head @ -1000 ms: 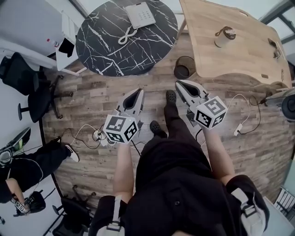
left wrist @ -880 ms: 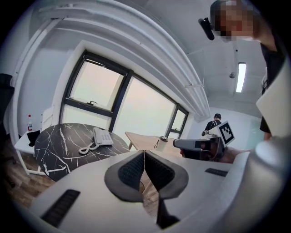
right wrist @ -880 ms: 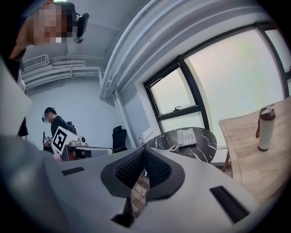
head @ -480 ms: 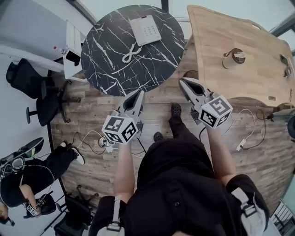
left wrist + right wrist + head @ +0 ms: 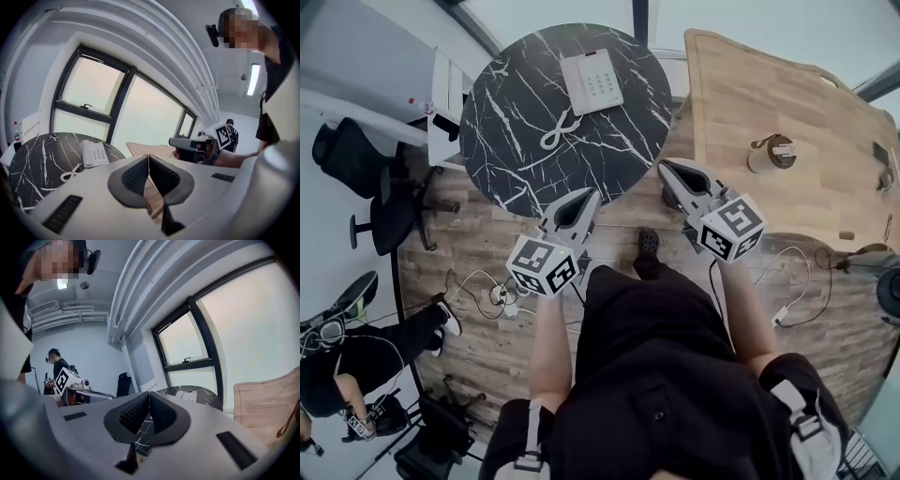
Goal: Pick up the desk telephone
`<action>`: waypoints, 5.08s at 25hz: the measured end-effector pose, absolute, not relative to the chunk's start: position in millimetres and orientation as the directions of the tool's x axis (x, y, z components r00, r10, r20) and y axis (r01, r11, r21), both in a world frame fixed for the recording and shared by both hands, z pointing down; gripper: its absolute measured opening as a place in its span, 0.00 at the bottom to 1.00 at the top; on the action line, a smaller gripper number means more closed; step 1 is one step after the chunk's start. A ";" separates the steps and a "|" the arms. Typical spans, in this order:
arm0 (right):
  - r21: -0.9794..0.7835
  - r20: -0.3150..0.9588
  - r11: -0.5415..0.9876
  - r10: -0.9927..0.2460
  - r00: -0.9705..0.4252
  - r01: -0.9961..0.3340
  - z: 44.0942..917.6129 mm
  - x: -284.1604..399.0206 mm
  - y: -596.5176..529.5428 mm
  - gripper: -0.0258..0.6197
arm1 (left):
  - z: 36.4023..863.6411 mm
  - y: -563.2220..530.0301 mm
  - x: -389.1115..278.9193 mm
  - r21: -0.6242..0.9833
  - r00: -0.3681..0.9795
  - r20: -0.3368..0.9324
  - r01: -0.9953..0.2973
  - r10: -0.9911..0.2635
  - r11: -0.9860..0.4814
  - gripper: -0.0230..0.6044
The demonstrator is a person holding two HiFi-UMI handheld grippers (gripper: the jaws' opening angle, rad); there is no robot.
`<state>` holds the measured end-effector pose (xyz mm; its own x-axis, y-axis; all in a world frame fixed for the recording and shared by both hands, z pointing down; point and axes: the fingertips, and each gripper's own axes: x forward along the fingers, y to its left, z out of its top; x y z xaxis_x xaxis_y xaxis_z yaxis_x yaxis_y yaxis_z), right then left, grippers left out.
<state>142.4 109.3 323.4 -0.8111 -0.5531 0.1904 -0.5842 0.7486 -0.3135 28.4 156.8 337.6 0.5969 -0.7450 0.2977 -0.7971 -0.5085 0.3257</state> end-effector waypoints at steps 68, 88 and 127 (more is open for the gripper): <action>-0.398 0.511 0.628 -0.454 -0.730 -0.669 444.0 21.5 -172.6 0.09 | 457.1 -135.2 -94.0 0.464 0.570 0.504 -0.812 -0.649 -0.354 0.07; -0.400 0.644 0.575 -0.378 -0.666 -0.714 531.0 15.5 -214.5 0.33 | 526.8 -176.7 -105.7 0.497 0.563 0.583 -0.818 -0.586 -0.290 0.07; -0.483 0.733 0.530 -0.190 -0.653 -0.697 632.8 -6.5 -237.9 0.52 | 599.3 -219.0 -101.7 0.646 0.608 0.565 -0.747 -0.558 -0.159 0.52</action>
<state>-6.5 -237.9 632.8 -0.6530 -0.1896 0.7332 -0.6968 0.5299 -0.4835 -101.7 -219.0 599.3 0.6078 -0.5576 0.5654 -0.7467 -0.1588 0.6460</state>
